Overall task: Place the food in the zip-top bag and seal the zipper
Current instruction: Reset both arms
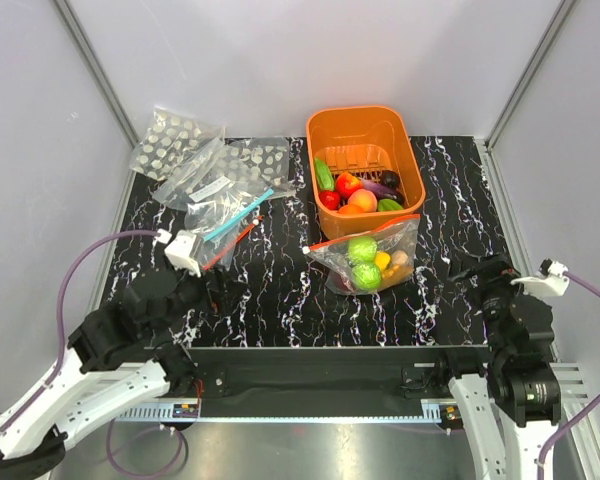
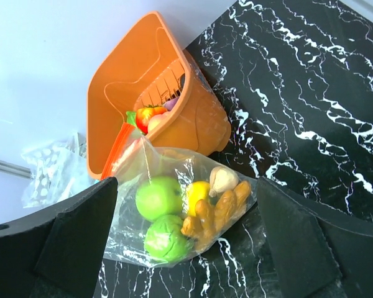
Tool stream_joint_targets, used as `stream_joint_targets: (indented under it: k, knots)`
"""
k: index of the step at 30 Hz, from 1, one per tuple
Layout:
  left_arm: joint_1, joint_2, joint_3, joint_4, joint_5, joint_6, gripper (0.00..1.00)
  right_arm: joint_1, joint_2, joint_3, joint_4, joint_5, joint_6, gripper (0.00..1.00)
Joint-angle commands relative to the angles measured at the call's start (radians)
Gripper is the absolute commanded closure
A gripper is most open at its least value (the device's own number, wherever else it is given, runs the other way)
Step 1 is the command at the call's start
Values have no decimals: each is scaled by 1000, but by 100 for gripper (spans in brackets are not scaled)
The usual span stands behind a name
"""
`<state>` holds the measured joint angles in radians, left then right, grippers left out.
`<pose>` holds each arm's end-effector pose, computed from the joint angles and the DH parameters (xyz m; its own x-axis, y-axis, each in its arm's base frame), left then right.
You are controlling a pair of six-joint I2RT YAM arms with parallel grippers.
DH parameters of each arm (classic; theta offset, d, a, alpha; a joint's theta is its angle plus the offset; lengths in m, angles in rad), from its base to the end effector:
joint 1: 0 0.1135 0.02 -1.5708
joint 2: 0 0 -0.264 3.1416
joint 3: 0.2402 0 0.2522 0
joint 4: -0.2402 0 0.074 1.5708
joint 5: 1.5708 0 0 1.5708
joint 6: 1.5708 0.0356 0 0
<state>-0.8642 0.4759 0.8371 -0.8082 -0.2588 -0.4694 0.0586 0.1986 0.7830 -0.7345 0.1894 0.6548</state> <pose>0.0660 -0.0633 0.3303 -0.5151 -0.0701 -0.8543 0.3952 0.8650 -0.3092 0.0405 -0.0043 0.3345 -0.0403 0.5968 -0.8014 0.1927 0.7916 0.5798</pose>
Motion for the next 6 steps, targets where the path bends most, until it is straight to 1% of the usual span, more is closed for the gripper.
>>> stream_joint_targets:
  k: [1,6]
  knots:
    - [-2,-51,-13,70,-16,-11,1,-2,-22,-8,-23,-22,31,0]
    - [2,-54,-21,76,3,-9,1,-2,-36,-19,-25,-28,40,0]
